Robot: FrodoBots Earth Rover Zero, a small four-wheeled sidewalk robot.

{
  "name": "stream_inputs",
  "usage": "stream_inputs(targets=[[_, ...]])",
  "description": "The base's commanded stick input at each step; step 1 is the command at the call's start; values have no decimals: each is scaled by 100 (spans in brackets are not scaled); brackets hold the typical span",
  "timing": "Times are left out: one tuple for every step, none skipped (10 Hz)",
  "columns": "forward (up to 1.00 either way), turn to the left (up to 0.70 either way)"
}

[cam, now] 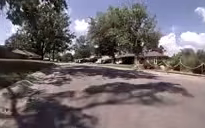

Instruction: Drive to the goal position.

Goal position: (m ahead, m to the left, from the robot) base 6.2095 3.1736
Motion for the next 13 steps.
stream_inputs(targets=[[100, 12], [100, 1], [100, 0], [100, 3], [100, 16], [100, 39], [100, 40], [100, 40], [100, 40], [100, 40], [100, 28], [100, 3], [100, 2]])
